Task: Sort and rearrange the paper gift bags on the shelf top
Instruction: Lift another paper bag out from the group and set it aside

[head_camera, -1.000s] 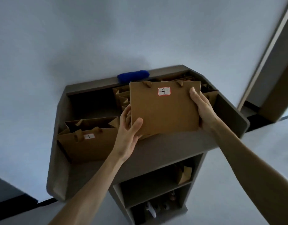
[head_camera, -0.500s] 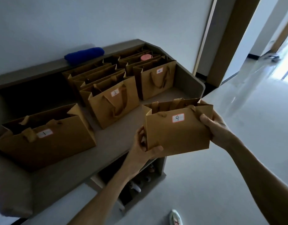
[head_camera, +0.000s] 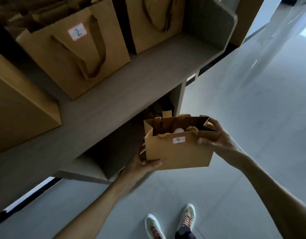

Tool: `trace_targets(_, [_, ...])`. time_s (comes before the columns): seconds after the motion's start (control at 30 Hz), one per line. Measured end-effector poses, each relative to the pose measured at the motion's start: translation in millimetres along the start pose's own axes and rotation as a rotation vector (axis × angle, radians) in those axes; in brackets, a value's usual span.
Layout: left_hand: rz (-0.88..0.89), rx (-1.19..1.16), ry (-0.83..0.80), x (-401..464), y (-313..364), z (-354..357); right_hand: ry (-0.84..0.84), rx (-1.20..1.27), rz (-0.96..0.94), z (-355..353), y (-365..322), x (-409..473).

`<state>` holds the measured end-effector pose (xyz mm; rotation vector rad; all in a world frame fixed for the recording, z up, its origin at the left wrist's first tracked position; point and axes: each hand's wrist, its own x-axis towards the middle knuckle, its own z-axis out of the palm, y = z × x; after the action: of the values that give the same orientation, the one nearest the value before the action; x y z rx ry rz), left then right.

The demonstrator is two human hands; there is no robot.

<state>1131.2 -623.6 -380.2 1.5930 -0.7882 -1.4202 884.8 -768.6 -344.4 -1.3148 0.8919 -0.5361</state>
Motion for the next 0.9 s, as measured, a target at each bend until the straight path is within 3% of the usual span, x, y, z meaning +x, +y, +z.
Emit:
trace_targets(0.23, [-0.160, 0.122, 0.002, 48, -64, -31, 0.010, -0.029, 0.030, 31, 93, 26])
trace_targets(0.4, [-0.251, 0.230, 0.076, 74, -84, -43, 0.114, -0.285, -0.008, 53, 139, 54])
trace_targets(0.5, [-0.150, 0.286, 0.111, 98, -87, -60, 0.140, -0.364, -0.044, 64, 148, 80])
trace_targets(0.6, [-0.023, 0.149, 0.220, 130, -97, -81, 0.167, -0.366, -0.104, 79, 145, 101])
trace_targets(0.7, [0.019, 0.052, 0.356, 152, -100, -90, 0.173, -0.292, -0.154, 95, 146, 117])
trace_targets(0.9, [0.150, 0.070, 0.512, 161, -112, -104, 0.049, -0.078, -0.173, 100, 154, 119])
